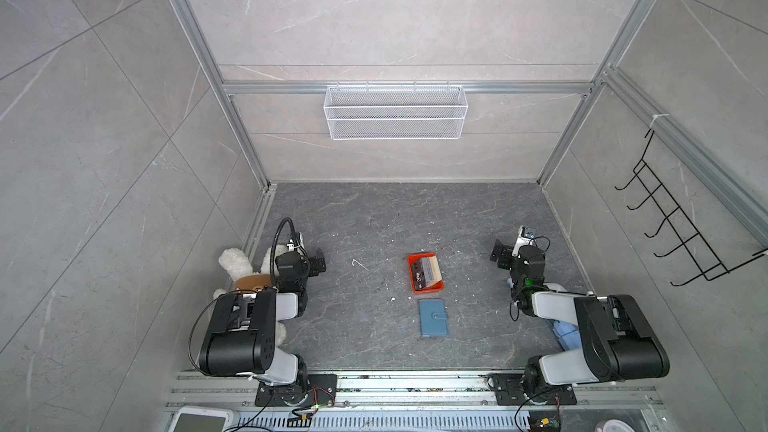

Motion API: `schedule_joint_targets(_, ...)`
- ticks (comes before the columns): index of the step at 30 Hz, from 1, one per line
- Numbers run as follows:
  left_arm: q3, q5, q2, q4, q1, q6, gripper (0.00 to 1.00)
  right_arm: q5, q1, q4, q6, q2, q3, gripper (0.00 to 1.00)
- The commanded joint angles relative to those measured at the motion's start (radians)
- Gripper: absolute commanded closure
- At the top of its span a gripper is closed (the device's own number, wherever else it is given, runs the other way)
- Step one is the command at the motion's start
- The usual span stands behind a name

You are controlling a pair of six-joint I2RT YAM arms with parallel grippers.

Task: Put the credit cards into the card holder

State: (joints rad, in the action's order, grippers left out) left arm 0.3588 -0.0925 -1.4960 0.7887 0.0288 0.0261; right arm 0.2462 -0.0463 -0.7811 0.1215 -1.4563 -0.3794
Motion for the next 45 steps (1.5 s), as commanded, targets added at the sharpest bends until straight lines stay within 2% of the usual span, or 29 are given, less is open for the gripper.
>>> schedule_joint_targets(1,0.002,0.040,0.001,0.052,0.006,-0.035,0.00,-0.005,-0.006,-0.006,-0.018,-0.007,-0.009,0.00)
schedule_joint_targets(4,0.000,0.077,0.001,0.057,0.011,-0.044,0.00,-0.095,-0.005,-0.214,-0.060,-0.075,0.056,0.00)
schedule_joint_targets(6,0.000,0.100,0.000,0.058,0.018,-0.043,0.00,-0.100,-0.004,-0.134,-0.057,-0.044,0.046,0.00)
schedule_joint_targets(8,0.001,0.106,0.000,0.056,0.022,-0.043,0.00,-0.098,-0.005,-0.191,-0.057,-0.070,0.054,0.00)
schedule_joint_targets(26,0.003,0.115,-0.001,0.051,0.026,-0.041,0.00,-0.096,-0.007,-0.172,-0.059,-0.061,0.050,0.00)
schedule_joint_targets(29,0.003,0.119,-0.001,0.051,0.030,-0.041,0.00,-0.015,-0.006,-0.212,-0.026,-0.058,0.073,0.00)
schedule_joint_targets(32,0.003,0.117,0.001,0.051,0.031,-0.040,0.00,-0.007,-0.009,-0.202,-0.028,-0.059,0.068,0.00)
schedule_joint_targets(34,0.002,0.117,0.001,0.051,0.030,-0.041,0.00,-0.043,-0.009,-0.197,-0.042,-0.063,0.062,0.00)
schedule_joint_targets(37,0.003,0.118,0.000,0.050,0.030,-0.040,0.00,-0.174,-0.009,-0.133,-0.093,-0.064,0.028,0.00)
schedule_joint_targets(45,0.003,0.117,0.001,0.051,0.031,-0.040,0.00,-0.177,-0.008,-0.138,-0.091,-0.064,0.031,0.00)
